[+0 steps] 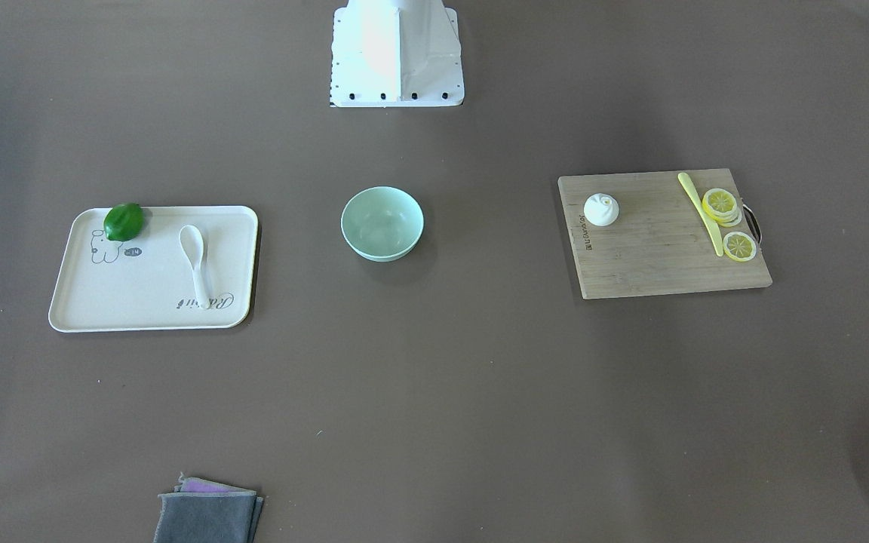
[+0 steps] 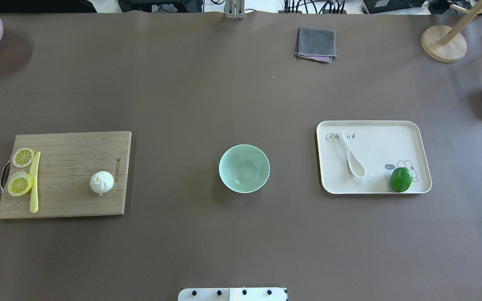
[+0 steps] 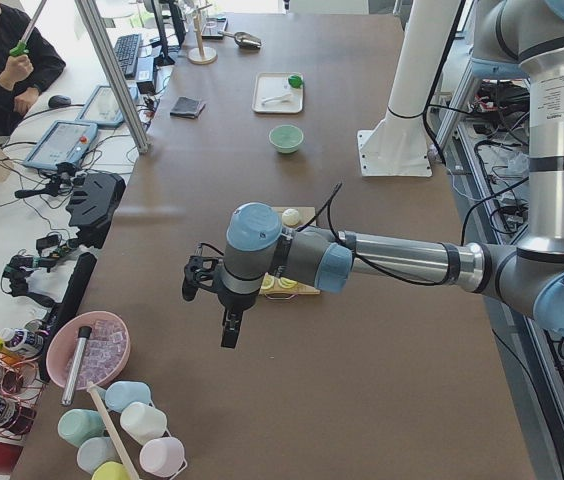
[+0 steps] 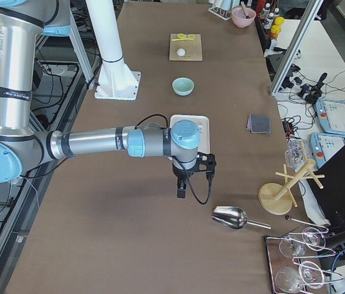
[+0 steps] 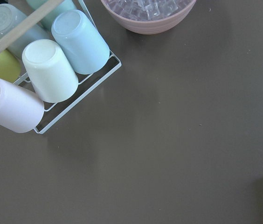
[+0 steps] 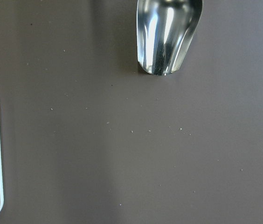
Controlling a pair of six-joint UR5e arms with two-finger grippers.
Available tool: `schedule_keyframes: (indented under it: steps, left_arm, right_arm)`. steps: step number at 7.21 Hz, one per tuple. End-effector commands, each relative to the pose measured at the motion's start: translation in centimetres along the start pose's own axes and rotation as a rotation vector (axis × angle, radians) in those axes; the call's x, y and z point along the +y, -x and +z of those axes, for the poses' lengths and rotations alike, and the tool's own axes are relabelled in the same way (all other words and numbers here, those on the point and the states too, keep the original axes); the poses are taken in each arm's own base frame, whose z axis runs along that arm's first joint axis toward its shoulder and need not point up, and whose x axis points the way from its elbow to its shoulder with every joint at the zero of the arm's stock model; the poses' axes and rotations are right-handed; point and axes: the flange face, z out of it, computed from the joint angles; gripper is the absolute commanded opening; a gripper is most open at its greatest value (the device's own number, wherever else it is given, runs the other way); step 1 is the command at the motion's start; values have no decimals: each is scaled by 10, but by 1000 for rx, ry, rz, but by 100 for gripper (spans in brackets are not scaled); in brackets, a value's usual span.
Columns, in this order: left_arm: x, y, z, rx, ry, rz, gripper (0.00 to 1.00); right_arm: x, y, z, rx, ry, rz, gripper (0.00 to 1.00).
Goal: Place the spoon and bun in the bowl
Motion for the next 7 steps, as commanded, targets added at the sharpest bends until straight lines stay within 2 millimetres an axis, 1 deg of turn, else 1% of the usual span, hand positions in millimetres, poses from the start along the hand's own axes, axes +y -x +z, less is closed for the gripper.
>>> schedule_keyframes:
  steps: [1, 4, 5, 7]
  left_arm:
    - [-4, -3, -2, -1, -8, 8, 98]
    - [-3, -1, 2, 5, 3, -3, 98]
    - [2, 0, 3, 6, 7, 0, 98]
    - [-1, -1, 3, 1, 5, -1, 98]
  right_arm:
    - [0, 2, 3, -3, 7, -4, 100]
    - [0, 4, 4, -9, 10, -5, 100]
    - [1, 3, 5, -11, 12, -4, 100]
    - [3, 1, 6, -9, 15, -1, 100]
